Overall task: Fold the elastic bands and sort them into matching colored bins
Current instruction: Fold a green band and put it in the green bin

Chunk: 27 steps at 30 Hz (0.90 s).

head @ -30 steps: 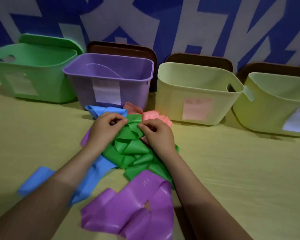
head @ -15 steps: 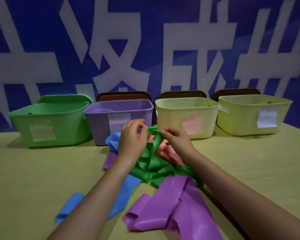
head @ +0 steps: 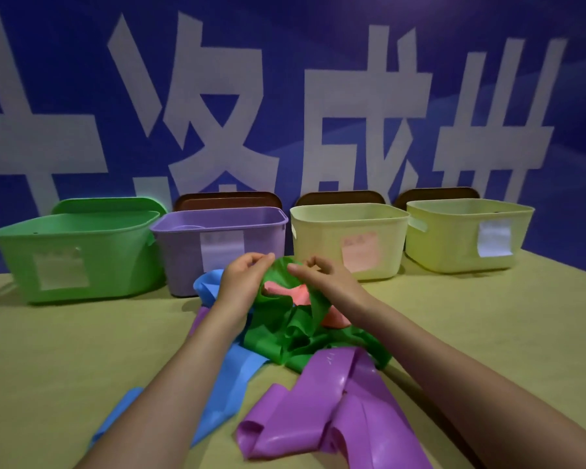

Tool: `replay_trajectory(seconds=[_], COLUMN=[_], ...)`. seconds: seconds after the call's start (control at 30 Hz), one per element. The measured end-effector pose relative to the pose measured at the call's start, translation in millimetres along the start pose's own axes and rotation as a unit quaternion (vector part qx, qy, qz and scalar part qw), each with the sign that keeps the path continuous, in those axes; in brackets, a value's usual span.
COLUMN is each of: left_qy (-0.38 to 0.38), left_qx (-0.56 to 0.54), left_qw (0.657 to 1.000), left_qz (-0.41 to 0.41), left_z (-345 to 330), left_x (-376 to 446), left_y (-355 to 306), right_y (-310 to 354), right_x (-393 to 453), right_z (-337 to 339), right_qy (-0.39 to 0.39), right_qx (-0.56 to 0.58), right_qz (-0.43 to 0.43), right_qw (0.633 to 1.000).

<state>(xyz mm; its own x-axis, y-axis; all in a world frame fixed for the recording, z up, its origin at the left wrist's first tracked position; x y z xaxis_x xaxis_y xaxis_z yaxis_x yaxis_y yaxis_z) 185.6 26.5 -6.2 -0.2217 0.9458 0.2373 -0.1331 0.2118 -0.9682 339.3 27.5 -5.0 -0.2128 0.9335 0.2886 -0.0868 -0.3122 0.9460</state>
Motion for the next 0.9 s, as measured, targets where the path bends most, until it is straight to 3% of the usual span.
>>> replay_trajectory(seconds=[0.23,0.4,0.63,0.77,0.9], left_qy=[0.022,0.046,0.061,0.076,0.071], left_qx=[-0.030,-0.014,-0.002,-0.034,0.007], left_qw=[0.999,0.999,0.997,0.995,0.994], left_qz=[0.005,-0.014,-0.057,-0.054,-0.088], left_z=[-7.5,-11.6,-7.9,-11.1,-11.7], left_x=[-5.0,-6.3,-9.6,-14.4,-13.3], left_y=[-2.0,-6.3,-13.2,-18.4,-18.9], right_y=[6.2,1.5,4.2,5.1,4.3], right_x=[-3.5,2.0,-2.1,-1.3,0.0], right_z=[0.2,8.4,3.3,4.9,8.3], right_qy=[0.040,0.021,0.088,0.081,0.067], right_qx=[-0.162,-0.110,0.014,0.036,0.093], right_qz=[0.051,0.035,0.009,0.016,0.002], right_qw=[0.985,0.993,0.996,0.996,0.993])
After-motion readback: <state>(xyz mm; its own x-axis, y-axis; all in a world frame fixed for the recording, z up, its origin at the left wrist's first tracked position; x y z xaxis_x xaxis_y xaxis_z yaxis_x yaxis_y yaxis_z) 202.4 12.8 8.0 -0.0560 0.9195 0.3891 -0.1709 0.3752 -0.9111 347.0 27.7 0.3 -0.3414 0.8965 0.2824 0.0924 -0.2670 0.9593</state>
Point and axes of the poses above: each hand's wrist, its own x-axis towards the middle knuckle, its own z-axis out of the back of the hand, y = z × x, the point moved 6 cm from there along x, towards the middle knuckle, and after that the axes turned 3 degrees about x, right-handed, at the moved point
